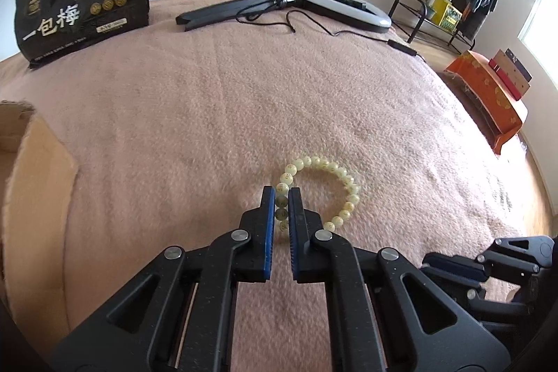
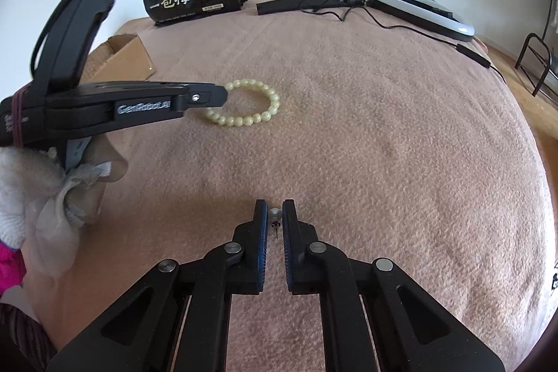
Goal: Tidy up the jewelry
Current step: 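Lift the bracelet with left tool while right tool carries the pearl stud to the box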
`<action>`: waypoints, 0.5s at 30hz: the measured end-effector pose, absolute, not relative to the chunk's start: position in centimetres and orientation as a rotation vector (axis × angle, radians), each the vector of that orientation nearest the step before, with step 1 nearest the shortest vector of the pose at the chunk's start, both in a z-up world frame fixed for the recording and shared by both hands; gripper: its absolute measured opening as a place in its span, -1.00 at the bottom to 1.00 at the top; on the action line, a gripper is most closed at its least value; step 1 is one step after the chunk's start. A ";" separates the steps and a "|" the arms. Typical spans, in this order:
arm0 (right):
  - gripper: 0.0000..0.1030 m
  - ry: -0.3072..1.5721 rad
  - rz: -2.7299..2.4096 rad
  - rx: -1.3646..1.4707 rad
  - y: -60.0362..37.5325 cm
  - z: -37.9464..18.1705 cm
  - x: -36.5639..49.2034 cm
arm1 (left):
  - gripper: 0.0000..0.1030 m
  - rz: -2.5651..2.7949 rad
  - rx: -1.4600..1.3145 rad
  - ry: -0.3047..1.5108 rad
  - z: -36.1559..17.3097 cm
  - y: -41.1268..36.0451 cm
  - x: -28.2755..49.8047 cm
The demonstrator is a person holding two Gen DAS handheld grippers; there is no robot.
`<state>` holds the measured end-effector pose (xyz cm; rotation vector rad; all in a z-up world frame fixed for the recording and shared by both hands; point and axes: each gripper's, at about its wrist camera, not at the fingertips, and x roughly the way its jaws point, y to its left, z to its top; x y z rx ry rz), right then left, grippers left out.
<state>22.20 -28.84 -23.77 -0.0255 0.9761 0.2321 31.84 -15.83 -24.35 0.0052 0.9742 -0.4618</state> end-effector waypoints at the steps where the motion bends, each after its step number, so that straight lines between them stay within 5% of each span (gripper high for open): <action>1: -0.87 0.972 0.231 -0.022 -28.8 -23.6 22.1 | -0.90 -0.461 0.001 0.969 -24.0 -15.6 31.6; 15: -0.87 0.911 0.230 -0.010 -27.9 -20.0 21.0 | -0.90 -0.448 -0.016 0.887 -19.1 -12.0 28.1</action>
